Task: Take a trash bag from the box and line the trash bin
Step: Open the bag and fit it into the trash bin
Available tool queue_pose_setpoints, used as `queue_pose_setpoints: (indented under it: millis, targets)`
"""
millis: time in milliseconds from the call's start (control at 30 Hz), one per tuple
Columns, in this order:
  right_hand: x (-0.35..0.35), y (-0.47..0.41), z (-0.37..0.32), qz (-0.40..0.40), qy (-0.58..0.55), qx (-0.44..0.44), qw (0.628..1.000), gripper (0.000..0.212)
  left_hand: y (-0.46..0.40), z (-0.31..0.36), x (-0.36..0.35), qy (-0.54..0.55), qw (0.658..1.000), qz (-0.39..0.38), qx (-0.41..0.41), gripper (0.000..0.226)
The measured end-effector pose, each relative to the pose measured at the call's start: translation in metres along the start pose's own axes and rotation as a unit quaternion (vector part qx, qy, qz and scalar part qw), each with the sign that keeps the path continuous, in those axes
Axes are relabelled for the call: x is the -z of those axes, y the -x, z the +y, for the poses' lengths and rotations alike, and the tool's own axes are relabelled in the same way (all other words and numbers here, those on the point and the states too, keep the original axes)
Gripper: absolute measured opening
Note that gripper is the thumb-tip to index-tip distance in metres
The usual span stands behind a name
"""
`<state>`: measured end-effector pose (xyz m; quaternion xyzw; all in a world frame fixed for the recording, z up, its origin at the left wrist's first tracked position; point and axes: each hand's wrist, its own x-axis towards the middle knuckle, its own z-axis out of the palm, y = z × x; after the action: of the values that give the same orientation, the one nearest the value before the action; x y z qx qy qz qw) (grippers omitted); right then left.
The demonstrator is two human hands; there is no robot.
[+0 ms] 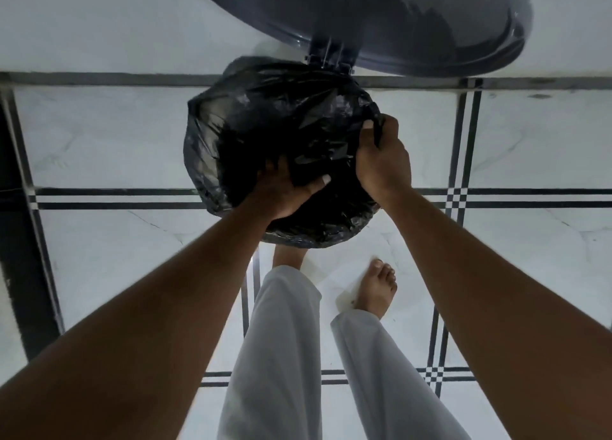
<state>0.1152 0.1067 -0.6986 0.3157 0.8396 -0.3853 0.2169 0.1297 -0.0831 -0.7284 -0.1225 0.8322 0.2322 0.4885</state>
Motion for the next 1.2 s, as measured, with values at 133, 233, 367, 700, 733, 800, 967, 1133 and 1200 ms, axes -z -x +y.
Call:
queue_pose_setpoints:
  millis: [133,233,367,700,733,800,967,1133,1200]
  targets:
    - [0.005,0.002,-0.004,-0.014,-0.001,-0.012,1.000,0.042,0.033,0.016,0.012,-0.240,0.958,0.132,-0.089,0.063]
    - [0.004,0.004,-0.008,-0.014,-0.001,-0.021,1.000,0.042,0.048,0.029,0.013,-0.092,0.961,0.194,-0.176,0.024]
    - [0.003,0.004,-0.008,-0.012,-0.006,-0.022,1.000,0.041,0.016,0.035,0.007,0.003,0.987,0.131,-0.095,0.030]
    - [0.001,-0.001,0.003,-0.010,-0.003,-0.001,1.000,0.041,-0.027,0.030,-0.007,0.045,0.996,-0.065,0.044,0.094]
    - [0.001,-0.001,0.003,-0.007,-0.002,0.000,1.000,0.040,-0.025,0.030,-0.005,0.029,0.995,-0.080,0.048,0.100]
    - [0.000,-0.001,0.004,-0.004,0.000,-0.001,1.000,0.039,-0.020,0.031,-0.002,-0.004,0.993,-0.106,0.046,0.094]
    - [0.004,0.002,-0.003,-0.008,-0.003,0.001,1.000,0.040,-0.002,0.031,-0.007,-0.166,0.984,0.057,0.023,0.076]
    - [0.005,0.005,-0.006,-0.010,-0.007,-0.005,1.000,0.041,-0.012,0.024,-0.018,-0.026,0.984,0.158,-0.080,0.029]
    - [0.004,0.003,-0.005,-0.007,-0.001,-0.001,1.000,0.041,-0.031,0.017,-0.021,0.029,0.990,0.125,-0.057,0.033]
